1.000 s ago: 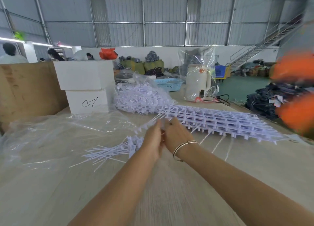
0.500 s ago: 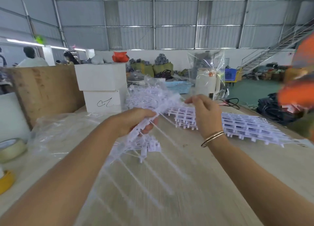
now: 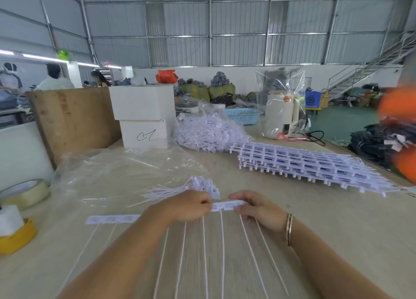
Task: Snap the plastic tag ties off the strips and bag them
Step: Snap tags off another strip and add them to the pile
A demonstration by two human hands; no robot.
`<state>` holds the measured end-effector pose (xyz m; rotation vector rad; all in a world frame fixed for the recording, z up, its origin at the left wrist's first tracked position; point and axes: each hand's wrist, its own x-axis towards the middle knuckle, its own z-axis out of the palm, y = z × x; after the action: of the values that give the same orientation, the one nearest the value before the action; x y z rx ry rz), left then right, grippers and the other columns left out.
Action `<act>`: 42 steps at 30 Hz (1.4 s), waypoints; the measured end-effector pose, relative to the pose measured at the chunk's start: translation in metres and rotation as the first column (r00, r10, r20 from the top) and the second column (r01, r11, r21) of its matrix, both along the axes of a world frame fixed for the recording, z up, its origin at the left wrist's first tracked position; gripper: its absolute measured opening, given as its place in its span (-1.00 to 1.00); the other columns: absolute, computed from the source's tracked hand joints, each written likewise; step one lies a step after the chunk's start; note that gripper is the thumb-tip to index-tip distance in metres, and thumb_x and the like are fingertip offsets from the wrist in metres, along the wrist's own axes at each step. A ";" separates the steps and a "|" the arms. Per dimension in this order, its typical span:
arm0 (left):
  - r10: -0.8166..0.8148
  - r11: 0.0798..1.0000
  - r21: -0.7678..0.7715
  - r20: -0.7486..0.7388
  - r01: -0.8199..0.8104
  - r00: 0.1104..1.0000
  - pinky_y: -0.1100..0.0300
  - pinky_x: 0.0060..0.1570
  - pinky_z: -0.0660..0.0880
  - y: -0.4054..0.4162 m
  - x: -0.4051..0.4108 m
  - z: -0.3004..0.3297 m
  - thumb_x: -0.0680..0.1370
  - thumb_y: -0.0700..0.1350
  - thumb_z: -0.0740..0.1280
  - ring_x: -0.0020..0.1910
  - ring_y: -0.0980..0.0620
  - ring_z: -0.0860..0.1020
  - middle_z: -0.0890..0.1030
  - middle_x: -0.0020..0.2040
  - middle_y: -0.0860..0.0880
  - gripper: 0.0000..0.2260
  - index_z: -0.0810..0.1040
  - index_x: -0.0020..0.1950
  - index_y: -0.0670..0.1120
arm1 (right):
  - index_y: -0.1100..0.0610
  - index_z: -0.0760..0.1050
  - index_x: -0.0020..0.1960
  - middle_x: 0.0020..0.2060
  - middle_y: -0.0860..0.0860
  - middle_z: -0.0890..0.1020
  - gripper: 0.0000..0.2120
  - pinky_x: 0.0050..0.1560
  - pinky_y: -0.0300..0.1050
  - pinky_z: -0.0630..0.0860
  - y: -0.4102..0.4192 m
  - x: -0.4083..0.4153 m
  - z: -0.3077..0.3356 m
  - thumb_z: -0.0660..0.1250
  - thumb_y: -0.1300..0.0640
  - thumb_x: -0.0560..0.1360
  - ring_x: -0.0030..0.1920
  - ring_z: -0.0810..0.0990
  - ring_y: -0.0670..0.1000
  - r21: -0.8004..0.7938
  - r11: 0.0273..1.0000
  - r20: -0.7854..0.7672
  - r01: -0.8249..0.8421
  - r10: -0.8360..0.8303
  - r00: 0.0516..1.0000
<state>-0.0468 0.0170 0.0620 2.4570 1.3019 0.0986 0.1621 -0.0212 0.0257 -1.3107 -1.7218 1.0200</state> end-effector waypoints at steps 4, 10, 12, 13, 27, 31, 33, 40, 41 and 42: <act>0.052 0.979 0.183 0.201 -0.090 0.978 0.13 -0.18 0.36 -0.019 0.028 -0.027 0.59 0.10 0.15 -0.20 0.04 0.44 0.48 -0.19 0.07 -0.80 0.44 0.07 0.02 | 0.04 0.50 -0.03 -0.21 -0.07 0.57 -0.80 -0.33 -0.34 0.41 0.001 -0.011 -0.004 0.39 0.29 0.44 -0.37 0.46 -0.24 0.051 0.998 -0.045 0.020 -0.018 0.999; -0.010 0.938 0.325 0.364 -0.117 0.931 0.18 -0.28 0.29 -0.022 0.018 -0.044 0.54 0.09 0.24 -0.29 0.13 0.43 0.43 -0.31 0.14 -0.80 0.40 0.15 0.14 | 0.13 0.48 -0.07 -0.28 -0.04 0.51 -0.90 -0.24 -0.28 0.37 -0.002 0.001 -0.009 0.37 0.18 0.45 -0.31 0.43 -0.16 0.014 0.992 -0.023 -0.123 0.124 0.992; -0.045 0.959 0.277 0.366 -0.062 0.930 0.19 -0.23 0.34 -0.023 0.012 -0.045 0.48 0.01 0.30 -0.18 0.11 0.47 0.49 -0.17 0.14 -0.73 0.35 0.15 0.18 | 0.14 0.43 -0.18 -0.35 -0.02 0.43 -0.88 -0.30 -0.29 0.31 -0.001 0.000 -0.010 0.33 0.27 0.50 -0.39 0.37 -0.19 0.054 0.990 0.077 -0.128 0.123 0.989; -0.061 0.961 0.273 0.352 -0.040 0.934 0.19 -0.21 0.35 -0.024 0.010 -0.045 0.46 -0.03 0.30 -0.17 0.12 0.46 0.48 -0.13 0.15 -0.70 0.34 0.13 0.20 | 0.13 0.42 -0.21 -0.37 -0.03 0.41 -0.85 -0.33 -0.30 0.29 -0.001 -0.001 -0.010 0.32 0.29 0.50 -0.41 0.35 -0.18 0.048 0.992 0.079 -0.120 0.116 0.990; -0.026 0.912 0.381 0.425 -0.153 0.905 0.22 -0.09 0.49 -0.018 0.013 -0.053 0.51 0.04 0.35 -0.13 0.21 0.57 0.65 -0.08 0.17 -0.83 0.62 0.08 0.12 | 0.09 0.59 -0.13 -0.36 -0.15 0.53 -0.92 -0.23 -0.38 0.39 0.001 -0.006 -0.019 0.34 0.20 0.50 -0.33 0.46 -0.21 0.184 0.981 -0.047 -0.059 0.068 0.997; 0.076 0.995 -0.002 0.687 -0.103 0.723 0.28 -0.14 0.47 -0.017 0.013 -0.050 0.49 -0.07 0.41 -0.24 0.18 0.60 0.67 -0.24 0.11 -0.92 0.70 -0.10 0.00 | 0.05 0.58 -0.14 -0.33 -0.12 0.57 -0.83 -0.21 -0.38 0.40 0.000 -0.006 -0.017 0.31 0.29 0.51 -0.32 0.48 -0.23 0.267 0.963 -0.036 -0.028 0.039 0.999; 0.125 0.992 -0.098 0.742 -0.078 0.659 0.30 -0.16 0.49 -0.016 0.010 -0.050 0.47 -0.11 0.43 -0.22 0.12 0.62 0.69 -0.23 0.06 -0.95 0.69 -0.14 0.00 | 0.03 0.57 -0.18 -0.38 -0.13 0.57 -0.80 -0.29 -0.39 0.39 0.000 -0.004 -0.015 0.30 0.29 0.51 -0.39 0.46 -0.24 0.279 0.959 -0.102 0.041 -0.013 0.995; 0.015 0.985 0.139 0.526 -0.103 0.850 0.44 -0.22 0.38 -0.018 0.011 -0.057 0.46 -0.01 0.42 -0.22 0.35 0.45 0.50 -0.19 0.17 -0.81 0.46 0.00 0.13 | 0.05 0.31 -0.35 -0.37 -0.07 0.34 -0.68 -0.25 -0.36 0.27 0.007 -0.004 -0.018 0.31 0.20 0.53 -0.33 0.32 -0.16 0.308 0.951 0.302 0.033 -0.131 0.944; 0.012 0.977 0.178 0.515 -0.121 0.857 0.44 -0.24 0.36 -0.018 0.012 -0.058 0.46 -0.02 0.40 -0.23 0.35 0.44 0.48 -0.20 0.17 -0.80 0.43 0.00 0.12 | 0.08 0.37 -0.33 -0.36 -0.07 0.37 -0.73 -0.22 -0.35 0.25 0.007 -0.005 -0.019 0.32 0.20 0.52 -0.29 0.34 -0.12 0.346 0.938 0.366 -0.002 -0.133 0.921; 0.012 0.966 0.217 0.504 -0.140 0.864 0.45 -0.25 0.35 -0.017 0.013 -0.058 0.47 -0.03 0.39 -0.23 0.34 0.43 0.46 -0.19 0.17 -0.79 0.40 0.01 0.11 | 0.13 0.46 -0.27 -0.32 -0.04 0.42 -0.81 -0.18 -0.34 0.24 0.008 -0.006 -0.020 0.32 0.20 0.52 -0.23 0.38 -0.07 0.368 0.929 0.409 -0.024 -0.139 0.902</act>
<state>-0.0340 0.0000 0.0040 2.3353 1.2000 0.9083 0.1560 -0.0134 0.0059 -1.3932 -2.0603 0.3505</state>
